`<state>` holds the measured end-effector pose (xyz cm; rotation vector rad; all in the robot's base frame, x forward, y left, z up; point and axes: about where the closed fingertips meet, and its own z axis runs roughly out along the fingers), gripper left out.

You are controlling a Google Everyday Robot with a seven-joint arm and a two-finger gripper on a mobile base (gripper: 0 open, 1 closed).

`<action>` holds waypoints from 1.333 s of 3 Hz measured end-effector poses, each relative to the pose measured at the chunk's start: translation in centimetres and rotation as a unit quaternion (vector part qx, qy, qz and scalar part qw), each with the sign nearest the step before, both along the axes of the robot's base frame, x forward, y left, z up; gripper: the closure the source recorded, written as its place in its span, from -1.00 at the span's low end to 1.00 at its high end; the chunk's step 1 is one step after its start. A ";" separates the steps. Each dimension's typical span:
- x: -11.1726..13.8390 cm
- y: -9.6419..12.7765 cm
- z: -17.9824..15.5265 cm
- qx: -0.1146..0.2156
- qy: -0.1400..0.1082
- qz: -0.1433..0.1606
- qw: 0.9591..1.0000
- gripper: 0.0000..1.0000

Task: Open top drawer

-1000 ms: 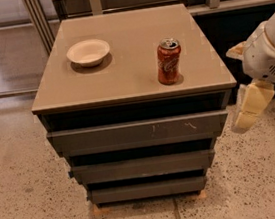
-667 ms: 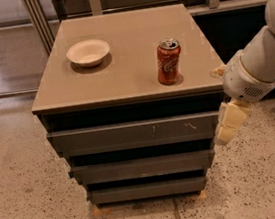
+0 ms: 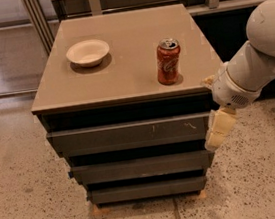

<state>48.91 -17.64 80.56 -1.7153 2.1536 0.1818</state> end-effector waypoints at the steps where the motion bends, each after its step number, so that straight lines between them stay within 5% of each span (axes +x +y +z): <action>1: -0.4 0.2 -2.7 0.004 0.009 0.009 1.000 -1.00; 3: -0.6 1.2 -9.3 0.010 0.019 0.034 0.999 -1.00; 4: 1.0 1.2 -11.3 -0.005 -0.007 0.052 0.999 -1.00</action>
Offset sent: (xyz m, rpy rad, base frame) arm -0.0103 0.0096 -0.1027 0.0320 0.0759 0.0659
